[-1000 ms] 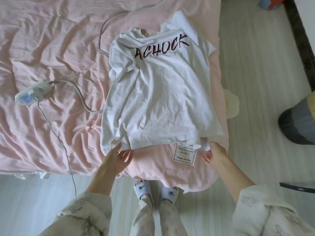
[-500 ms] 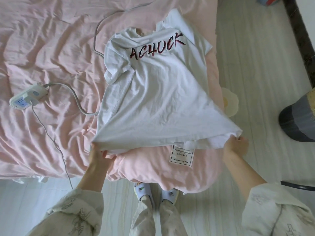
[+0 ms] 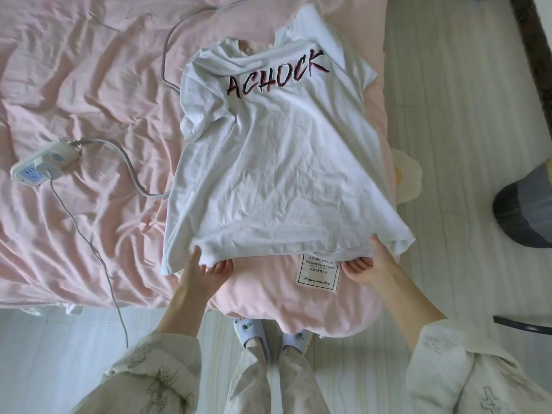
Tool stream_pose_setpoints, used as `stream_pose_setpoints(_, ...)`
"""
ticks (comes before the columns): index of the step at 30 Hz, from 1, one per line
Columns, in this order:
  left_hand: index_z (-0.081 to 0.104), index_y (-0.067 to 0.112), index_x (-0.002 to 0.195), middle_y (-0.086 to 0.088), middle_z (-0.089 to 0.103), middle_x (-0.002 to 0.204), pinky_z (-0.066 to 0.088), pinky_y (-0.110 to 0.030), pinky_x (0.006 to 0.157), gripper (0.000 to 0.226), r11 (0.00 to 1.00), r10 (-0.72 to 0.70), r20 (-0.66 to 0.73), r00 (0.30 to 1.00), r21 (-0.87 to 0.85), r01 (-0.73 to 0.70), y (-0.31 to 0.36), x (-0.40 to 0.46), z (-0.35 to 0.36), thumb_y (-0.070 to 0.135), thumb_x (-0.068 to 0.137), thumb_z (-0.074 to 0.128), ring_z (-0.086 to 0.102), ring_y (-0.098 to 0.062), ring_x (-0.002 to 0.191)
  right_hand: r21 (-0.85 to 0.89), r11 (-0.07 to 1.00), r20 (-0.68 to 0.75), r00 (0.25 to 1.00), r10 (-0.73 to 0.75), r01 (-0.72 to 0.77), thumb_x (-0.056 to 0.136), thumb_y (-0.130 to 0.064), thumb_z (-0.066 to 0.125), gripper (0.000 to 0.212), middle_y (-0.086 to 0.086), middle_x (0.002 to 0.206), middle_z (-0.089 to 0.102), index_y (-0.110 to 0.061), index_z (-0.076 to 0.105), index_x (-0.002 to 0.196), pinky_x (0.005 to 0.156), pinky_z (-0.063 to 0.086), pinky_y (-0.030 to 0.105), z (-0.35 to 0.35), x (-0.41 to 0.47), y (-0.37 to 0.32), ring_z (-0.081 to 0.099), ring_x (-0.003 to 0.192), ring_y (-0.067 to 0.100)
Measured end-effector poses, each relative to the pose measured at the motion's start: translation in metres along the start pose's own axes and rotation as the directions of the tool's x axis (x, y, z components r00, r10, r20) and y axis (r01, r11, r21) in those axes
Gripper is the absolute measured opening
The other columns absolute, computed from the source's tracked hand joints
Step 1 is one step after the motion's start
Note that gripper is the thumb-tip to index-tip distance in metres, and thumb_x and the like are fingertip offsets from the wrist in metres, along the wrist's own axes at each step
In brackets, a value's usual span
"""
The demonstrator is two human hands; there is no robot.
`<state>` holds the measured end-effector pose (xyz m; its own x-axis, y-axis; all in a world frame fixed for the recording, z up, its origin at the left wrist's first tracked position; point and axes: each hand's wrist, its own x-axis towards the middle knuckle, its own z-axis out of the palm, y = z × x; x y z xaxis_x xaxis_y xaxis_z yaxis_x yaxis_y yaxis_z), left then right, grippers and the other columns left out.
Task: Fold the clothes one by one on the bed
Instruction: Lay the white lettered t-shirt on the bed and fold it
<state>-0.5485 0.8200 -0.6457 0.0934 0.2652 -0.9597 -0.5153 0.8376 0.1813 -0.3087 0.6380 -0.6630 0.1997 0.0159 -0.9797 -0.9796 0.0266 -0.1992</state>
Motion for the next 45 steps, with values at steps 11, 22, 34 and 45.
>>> stream_pose_setpoints(11, 0.052, 0.007, 0.086, -0.011, 0.057, 0.081, 0.057, -0.035, 0.053, 0.010, 0.872, 0.279, 0.050, 0.959, 0.405, -0.274, -0.004, -0.014, 0.025, 0.002, 0.091, 0.046, 0.058, -0.021, 0.070, 0.042, 0.966, -0.066, 0.965, -0.252, 0.255, 0.088, -0.009, 0.053, 0.009, -0.002, 0.066, 0.053, -0.017, 0.052, 0.093, 0.039, 0.041, 0.013, 0.018, -0.012, -0.016, 0.050, 0.053, 0.011)
stream_pose_setpoints(22, 0.047, 0.008, 0.093, -0.008, 0.051, 0.097, 0.052, -0.031, 0.073, 0.006, 0.879, 0.280, -0.173, 0.944, 0.440, -0.181, -0.010, -0.012, -0.031, 0.007, 0.091, 0.042, 0.051, -0.016, 0.071, -0.273, 0.907, -0.280, 0.875, -0.394, 0.321, 0.088, -0.024, 0.054, 0.024, 0.003, 0.074, 0.051, -0.008, 0.055, 0.106, 0.058, 0.042, 0.030, -0.022, 0.001, 0.017, 0.051, 0.065, 0.021)
stream_pose_setpoints(34, 0.050, 0.010, 0.081, -0.004, 0.052, 0.081, 0.049, -0.030, 0.082, 0.017, 0.913, 0.168, -0.140, 0.976, 0.394, -0.101, 0.003, -0.001, -0.027, 0.022, 0.093, 0.053, 0.054, -0.016, 0.072, -0.254, 0.914, -0.122, 0.927, -0.355, 0.317, 0.090, -0.027, 0.059, 0.023, 0.001, 0.054, 0.035, -0.012, 0.049, 0.076, 0.041, 0.029, 0.022, -0.020, 0.013, 0.002, 0.031, 0.028, 0.007)
stream_pose_setpoints(45, 0.051, 0.006, 0.100, -0.007, 0.053, 0.078, 0.051, -0.029, 0.060, 0.025, 0.933, 0.290, -0.179, 0.940, 0.273, -0.236, 0.006, 0.009, -0.045, -0.007, 0.088, 0.033, 0.054, -0.017, 0.070, -0.081, 0.917, -0.250, 0.883, -0.397, 0.390, 0.088, -0.006, 0.047, 0.030, 0.015, 0.101, 0.059, -0.001, 0.053, 0.117, 0.056, 0.052, 0.030, -0.029, 0.002, 0.005, 0.058, 0.064, 0.018)
